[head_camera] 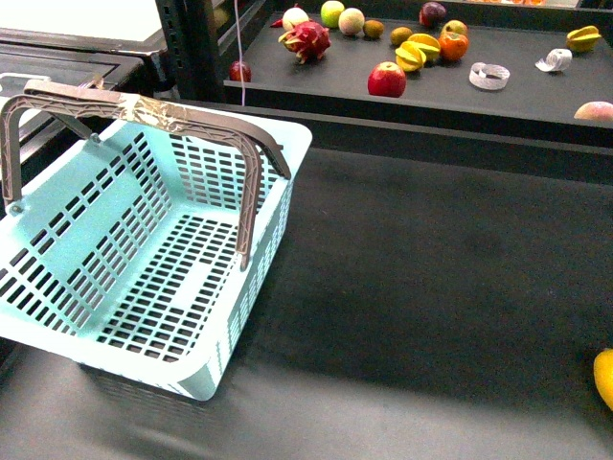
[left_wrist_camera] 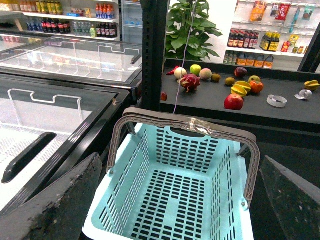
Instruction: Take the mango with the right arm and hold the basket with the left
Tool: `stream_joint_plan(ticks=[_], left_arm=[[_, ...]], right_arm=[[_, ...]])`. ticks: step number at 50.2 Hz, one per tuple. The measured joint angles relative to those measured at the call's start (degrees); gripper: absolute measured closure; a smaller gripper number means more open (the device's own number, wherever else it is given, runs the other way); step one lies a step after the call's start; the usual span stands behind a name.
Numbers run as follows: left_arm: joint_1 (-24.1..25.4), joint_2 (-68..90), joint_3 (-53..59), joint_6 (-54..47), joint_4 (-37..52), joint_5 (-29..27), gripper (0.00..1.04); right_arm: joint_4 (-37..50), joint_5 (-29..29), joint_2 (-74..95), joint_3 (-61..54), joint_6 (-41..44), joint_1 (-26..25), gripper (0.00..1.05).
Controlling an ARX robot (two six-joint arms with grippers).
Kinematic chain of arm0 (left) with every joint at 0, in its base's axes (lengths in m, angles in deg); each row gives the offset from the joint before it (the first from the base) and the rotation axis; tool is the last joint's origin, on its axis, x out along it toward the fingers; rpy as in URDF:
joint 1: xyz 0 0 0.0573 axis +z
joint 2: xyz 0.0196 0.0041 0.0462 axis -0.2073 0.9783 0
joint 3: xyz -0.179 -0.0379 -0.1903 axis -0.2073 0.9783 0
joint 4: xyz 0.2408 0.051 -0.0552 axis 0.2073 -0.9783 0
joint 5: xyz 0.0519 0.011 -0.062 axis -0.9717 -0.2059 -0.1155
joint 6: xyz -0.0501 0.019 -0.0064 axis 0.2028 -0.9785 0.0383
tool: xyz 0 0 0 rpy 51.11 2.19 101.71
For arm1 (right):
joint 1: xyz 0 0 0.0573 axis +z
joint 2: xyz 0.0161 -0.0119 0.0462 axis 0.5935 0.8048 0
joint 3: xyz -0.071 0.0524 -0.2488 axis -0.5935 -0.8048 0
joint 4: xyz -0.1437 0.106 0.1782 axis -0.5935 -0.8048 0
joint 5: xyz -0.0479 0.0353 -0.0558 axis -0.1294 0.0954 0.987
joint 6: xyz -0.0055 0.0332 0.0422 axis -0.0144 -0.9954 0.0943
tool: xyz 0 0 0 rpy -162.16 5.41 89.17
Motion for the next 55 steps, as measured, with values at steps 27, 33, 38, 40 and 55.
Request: stream_joint_plan(ticks=[27, 33, 38, 40, 55], left_arm=[[-7.5, 74.4, -16.7, 57.3, 34.8, -19.4, 0.08], [-8.3, 88.9, -23.9, 61.5, 38.8, -17.6, 0.08], [-9.0, 96.7, -28.8, 64.5, 40.9, -16.5, 0.08], [-9.3, 99.2, -30.6, 65.6, 41.2, -16.4, 0.08], [-11.2, 111.6, -43.0, 70.1, 41.7, -15.8, 0.08]], right_arm=[[0.0, 0.0, 0.0, 0.0, 0.0, 0.1, 0.08], [0.0, 0.0, 0.0, 0.0, 0.0, 0.1, 0.08], [0.0, 0.0, 0.0, 0.0, 0.0, 0.1, 0.08], [0.0, 0.0, 0.0, 0.0, 0.0, 0.1, 0.08], [0.0, 0.0, 0.0, 0.0, 0.0, 0.1, 0.08]])
